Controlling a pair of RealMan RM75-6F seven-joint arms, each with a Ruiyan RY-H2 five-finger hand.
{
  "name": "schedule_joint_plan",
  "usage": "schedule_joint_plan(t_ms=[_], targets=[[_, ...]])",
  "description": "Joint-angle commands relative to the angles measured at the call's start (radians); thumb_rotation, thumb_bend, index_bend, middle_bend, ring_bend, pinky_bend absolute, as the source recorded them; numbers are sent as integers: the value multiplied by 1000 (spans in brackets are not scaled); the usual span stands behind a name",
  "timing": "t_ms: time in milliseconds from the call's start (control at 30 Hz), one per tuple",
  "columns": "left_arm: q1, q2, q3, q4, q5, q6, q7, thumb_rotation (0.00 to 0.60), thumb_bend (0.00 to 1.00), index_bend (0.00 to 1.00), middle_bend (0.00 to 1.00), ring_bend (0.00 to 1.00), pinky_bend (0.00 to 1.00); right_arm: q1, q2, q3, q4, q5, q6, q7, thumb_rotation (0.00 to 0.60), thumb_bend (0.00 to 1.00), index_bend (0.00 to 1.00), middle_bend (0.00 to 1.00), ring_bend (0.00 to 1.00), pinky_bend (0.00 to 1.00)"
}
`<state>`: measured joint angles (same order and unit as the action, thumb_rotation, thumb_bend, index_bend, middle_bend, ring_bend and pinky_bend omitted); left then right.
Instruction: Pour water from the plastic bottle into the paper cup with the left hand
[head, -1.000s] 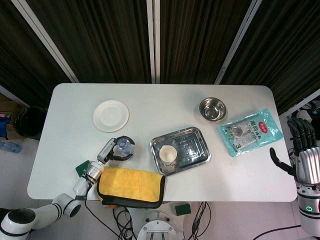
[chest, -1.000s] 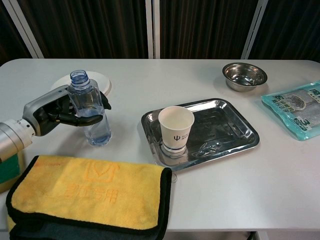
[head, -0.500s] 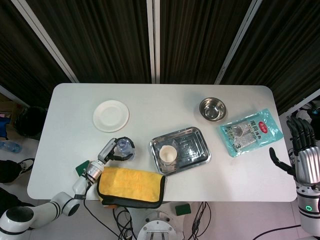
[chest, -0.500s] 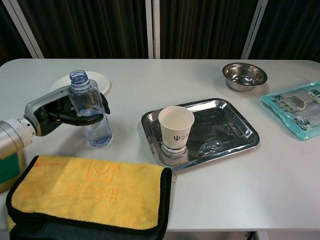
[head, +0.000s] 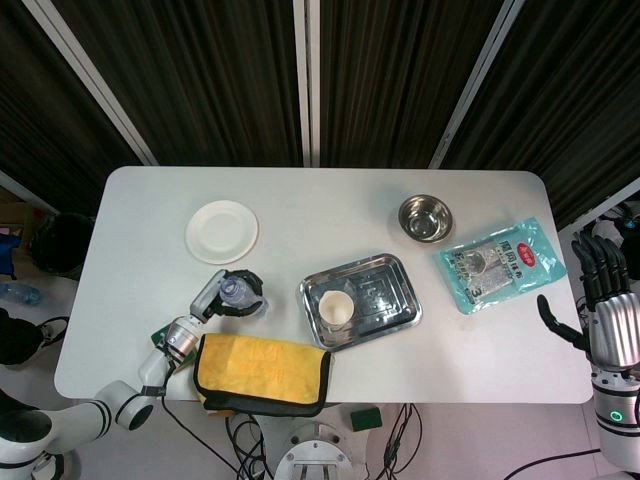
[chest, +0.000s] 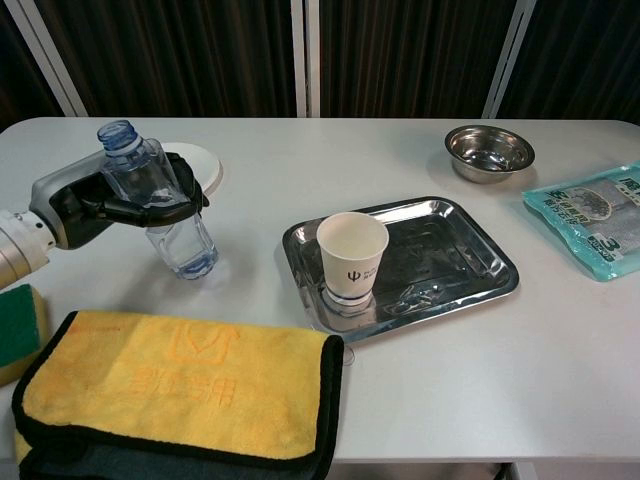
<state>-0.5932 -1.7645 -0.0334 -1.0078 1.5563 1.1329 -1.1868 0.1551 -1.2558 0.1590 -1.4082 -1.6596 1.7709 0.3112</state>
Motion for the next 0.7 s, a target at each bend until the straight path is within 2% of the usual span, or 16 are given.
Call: schedule_joint_plan(t_ms=[33, 300, 700], targets=[[-3, 22, 0, -32, 0, -2, 27, 600, 426, 679, 577, 373, 382, 0, -1, -1, 1, -1, 0, 0, 600, 338, 0, 0, 0, 0], [-7, 44, -6, -68, -7, -5, 121, 600, 449, 732, 617, 402, 409, -3, 5, 3, -2, 0, 9, 4, 600, 339, 0, 0, 0, 0], [-34, 141, -27, -200, -32, -43, 483, 600, 451, 794, 702, 482, 473, -3, 5, 6, 3, 7, 6, 12, 600, 338, 0, 0, 0, 0]])
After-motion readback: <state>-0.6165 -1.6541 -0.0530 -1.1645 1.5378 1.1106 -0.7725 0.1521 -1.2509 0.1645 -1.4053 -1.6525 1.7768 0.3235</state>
